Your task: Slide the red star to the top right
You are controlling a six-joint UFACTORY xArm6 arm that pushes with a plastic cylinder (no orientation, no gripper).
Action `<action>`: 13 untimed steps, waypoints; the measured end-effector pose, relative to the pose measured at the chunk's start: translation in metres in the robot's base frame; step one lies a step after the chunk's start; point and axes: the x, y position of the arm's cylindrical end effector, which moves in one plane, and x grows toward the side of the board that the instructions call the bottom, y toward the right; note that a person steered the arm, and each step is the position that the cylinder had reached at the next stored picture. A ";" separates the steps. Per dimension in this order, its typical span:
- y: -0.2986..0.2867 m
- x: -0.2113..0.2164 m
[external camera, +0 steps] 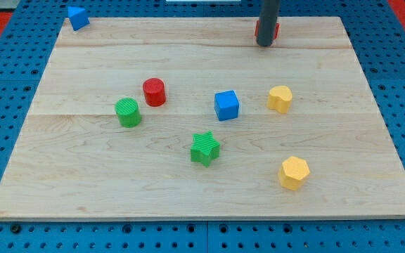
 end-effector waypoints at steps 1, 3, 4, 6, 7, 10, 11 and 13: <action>0.003 -0.007; -0.063 -0.018; -0.048 -0.022; 0.022 -0.028; 0.024 -0.042; -0.004 -0.057; -0.023 -0.070; 0.049 -0.071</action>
